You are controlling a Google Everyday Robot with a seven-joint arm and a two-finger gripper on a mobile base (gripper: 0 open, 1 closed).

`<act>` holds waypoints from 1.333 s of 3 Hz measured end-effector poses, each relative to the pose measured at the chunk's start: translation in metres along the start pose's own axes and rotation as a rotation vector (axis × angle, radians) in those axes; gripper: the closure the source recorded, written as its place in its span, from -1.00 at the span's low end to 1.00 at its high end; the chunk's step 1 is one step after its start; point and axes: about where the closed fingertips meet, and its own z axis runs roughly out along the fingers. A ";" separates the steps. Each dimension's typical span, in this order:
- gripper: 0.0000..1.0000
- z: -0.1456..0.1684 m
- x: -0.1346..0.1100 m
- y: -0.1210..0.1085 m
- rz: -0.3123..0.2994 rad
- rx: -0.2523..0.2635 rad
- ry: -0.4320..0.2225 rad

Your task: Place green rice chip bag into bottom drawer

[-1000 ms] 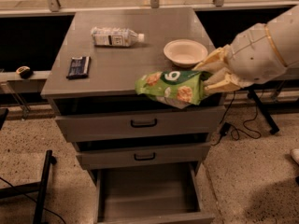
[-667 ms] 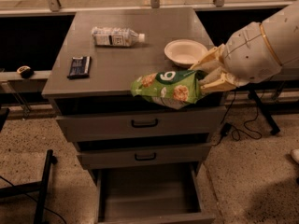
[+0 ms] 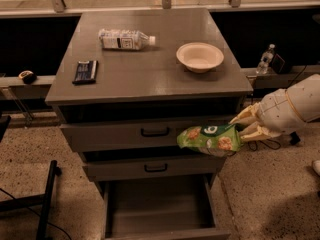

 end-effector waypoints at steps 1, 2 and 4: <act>1.00 0.000 0.000 0.000 0.000 0.000 0.000; 1.00 0.010 0.013 0.001 -0.011 0.067 0.000; 1.00 0.139 0.117 0.049 0.099 0.161 -0.155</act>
Offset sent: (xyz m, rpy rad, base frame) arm 0.0183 -0.0413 -0.0928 0.0852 -0.4170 -0.2058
